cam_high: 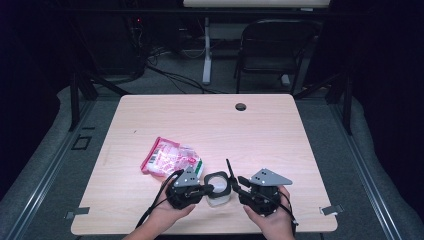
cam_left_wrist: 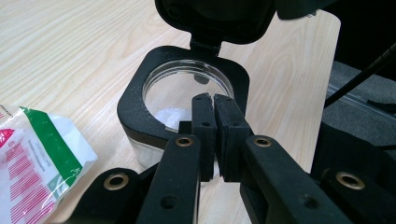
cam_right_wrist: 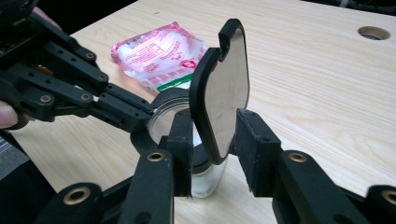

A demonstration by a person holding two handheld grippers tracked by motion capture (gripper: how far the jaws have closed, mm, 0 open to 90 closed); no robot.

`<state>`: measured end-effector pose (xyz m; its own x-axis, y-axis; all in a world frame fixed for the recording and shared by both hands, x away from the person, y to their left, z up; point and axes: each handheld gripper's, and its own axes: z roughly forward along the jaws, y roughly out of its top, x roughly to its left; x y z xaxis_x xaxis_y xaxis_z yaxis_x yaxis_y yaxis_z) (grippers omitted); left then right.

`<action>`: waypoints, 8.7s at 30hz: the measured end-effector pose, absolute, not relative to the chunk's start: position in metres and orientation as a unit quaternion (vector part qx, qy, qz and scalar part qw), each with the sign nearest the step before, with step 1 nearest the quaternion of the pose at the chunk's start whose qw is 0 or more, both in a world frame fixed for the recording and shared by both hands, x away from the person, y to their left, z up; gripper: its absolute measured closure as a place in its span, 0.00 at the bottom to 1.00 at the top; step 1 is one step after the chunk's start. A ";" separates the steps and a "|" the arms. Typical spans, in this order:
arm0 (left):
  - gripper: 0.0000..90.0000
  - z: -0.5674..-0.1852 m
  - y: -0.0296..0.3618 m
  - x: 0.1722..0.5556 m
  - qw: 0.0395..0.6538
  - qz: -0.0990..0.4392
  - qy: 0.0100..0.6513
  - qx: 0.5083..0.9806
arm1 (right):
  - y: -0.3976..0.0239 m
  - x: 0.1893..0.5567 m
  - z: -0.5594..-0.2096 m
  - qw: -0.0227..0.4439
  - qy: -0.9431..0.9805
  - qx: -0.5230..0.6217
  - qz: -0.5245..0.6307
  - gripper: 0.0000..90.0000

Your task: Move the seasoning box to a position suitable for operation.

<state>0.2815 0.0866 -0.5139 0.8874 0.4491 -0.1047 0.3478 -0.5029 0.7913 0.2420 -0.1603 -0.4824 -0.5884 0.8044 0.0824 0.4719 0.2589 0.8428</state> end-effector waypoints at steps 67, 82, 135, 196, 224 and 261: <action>0.77 -0.508 0.146 0.285 0.458 0.103 0.315 0.825 | -0.194 0.296 -0.499 0.090 0.773 0.428 0.460 0.94; 0.71 -0.508 0.155 0.294 0.460 0.113 0.325 0.819 | -0.207 0.298 -0.500 0.080 0.757 0.438 0.479 0.85; 0.47 -0.559 0.125 0.309 0.257 0.302 0.227 0.889 | -0.216 0.287 -0.507 0.127 0.722 0.458 0.503 0.72; 1.00 -0.550 0.176 0.362 0.408 0.172 0.363 0.820 | -0.230 0.265 -0.507 0.149 0.712 0.470 0.500 0.69; 1.00 -0.509 0.217 0.361 0.445 0.240 0.384 0.773 | -0.234 0.262 -0.506 0.152 0.709 0.473 0.500 0.69; 1.00 -0.465 0.165 0.317 0.500 0.202 0.270 0.798 | -0.223 0.256 -0.501 0.172 0.713 0.452 0.507 0.69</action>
<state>0.3174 0.1647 -0.4652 0.7729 0.6324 0.0521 0.2283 -0.3538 0.9070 0.2559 -0.2235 -0.5013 -0.5330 0.8190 0.2127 0.4696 0.0772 0.8795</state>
